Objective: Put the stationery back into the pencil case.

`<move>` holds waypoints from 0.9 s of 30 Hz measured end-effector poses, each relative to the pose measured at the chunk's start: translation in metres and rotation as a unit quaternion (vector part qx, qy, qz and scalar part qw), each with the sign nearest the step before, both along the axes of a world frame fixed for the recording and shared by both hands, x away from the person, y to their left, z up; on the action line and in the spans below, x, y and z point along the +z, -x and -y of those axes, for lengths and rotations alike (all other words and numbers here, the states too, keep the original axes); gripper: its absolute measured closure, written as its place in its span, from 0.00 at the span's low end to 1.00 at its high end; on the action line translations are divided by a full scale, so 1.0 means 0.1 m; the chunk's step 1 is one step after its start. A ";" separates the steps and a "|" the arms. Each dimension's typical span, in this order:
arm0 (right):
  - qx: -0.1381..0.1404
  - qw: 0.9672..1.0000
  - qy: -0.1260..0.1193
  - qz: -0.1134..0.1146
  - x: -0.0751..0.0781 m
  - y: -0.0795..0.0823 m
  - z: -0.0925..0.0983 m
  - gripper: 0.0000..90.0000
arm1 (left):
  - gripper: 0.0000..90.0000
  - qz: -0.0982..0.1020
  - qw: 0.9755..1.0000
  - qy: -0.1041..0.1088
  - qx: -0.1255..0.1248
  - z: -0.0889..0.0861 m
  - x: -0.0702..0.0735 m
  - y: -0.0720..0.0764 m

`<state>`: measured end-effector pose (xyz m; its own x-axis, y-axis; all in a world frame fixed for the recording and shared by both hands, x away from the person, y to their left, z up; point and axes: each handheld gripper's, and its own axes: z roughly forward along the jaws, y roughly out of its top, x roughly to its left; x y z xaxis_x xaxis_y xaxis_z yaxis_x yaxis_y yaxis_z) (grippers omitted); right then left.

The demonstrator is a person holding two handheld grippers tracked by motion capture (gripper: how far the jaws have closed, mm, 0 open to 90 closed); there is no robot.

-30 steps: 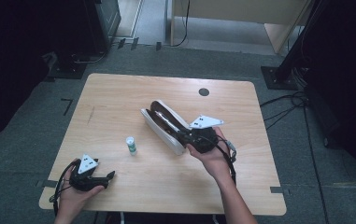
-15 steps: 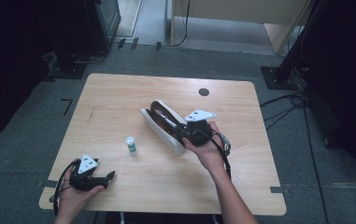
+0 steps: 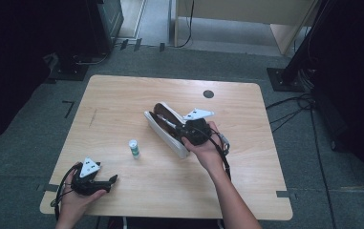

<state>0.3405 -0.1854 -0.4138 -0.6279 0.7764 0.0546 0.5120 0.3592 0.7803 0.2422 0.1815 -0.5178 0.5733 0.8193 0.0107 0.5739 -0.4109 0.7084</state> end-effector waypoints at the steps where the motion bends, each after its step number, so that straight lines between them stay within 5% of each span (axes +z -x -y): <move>1: 0.000 1.000 0.001 -0.002 -0.01 -0.01 -0.01 0.90 | 0.18 0.000 1.000 0.000 0.000 0.00 0.00 0.00; 20: -0.006 1.000 0.019 -0.017 -0.13 -0.08 -0.10 0.89 | 0.18 0.000 1.000 0.000 0.000 0.00 0.00 0.00; 27: -0.011 1.000 0.008 -0.014 -0.14 -0.08 -0.09 0.86 | 0.18 0.000 1.000 0.000 0.000 0.00 0.00 0.00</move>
<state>0.3489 -0.1768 -0.4275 -0.6086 0.7912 0.0593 0.5414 0.3595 0.7600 0.2422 0.1815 -0.5179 0.5733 0.8193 0.0100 0.5742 -0.4104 0.7085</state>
